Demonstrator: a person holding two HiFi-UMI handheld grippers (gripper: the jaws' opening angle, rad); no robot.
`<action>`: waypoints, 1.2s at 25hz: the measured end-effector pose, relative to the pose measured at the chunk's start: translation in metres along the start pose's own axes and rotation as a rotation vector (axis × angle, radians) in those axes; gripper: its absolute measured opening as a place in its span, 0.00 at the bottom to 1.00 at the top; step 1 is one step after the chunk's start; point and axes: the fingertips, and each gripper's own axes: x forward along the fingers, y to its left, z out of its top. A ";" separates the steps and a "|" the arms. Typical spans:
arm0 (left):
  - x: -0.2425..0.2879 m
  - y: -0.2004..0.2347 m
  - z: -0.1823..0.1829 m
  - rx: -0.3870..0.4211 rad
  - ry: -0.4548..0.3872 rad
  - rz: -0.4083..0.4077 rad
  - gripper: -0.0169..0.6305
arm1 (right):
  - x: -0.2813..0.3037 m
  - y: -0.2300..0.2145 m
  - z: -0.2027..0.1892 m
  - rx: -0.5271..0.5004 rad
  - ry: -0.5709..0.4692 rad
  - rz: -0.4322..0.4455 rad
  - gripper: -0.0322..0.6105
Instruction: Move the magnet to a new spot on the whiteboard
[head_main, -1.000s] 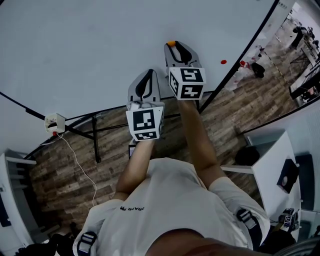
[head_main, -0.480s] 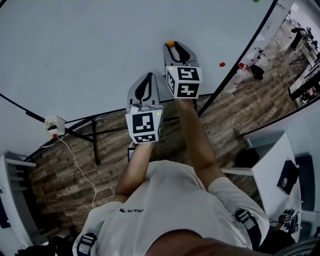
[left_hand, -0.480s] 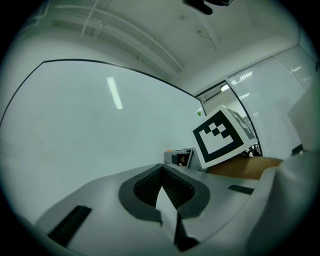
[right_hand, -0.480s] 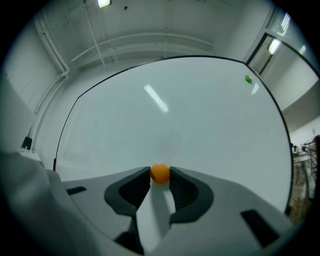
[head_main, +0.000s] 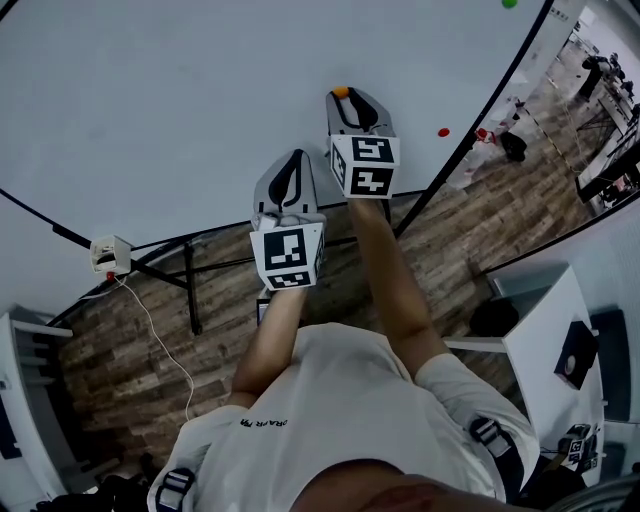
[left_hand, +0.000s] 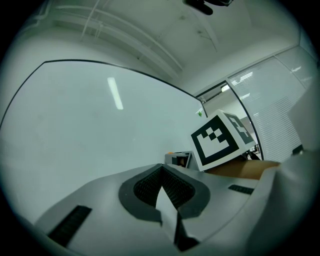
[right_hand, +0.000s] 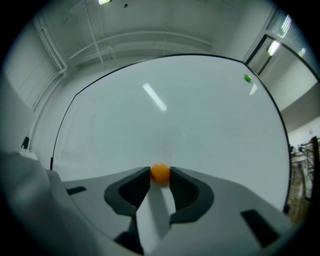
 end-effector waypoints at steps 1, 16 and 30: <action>0.000 0.000 0.000 0.000 0.000 0.000 0.03 | 0.000 0.000 0.000 0.001 0.000 0.000 0.25; -0.006 -0.003 -0.003 -0.004 0.004 -0.016 0.03 | -0.017 0.005 0.000 0.010 -0.032 0.018 0.27; -0.011 -0.017 0.000 -0.003 0.002 -0.036 0.03 | -0.053 0.007 0.007 0.011 -0.081 0.065 0.13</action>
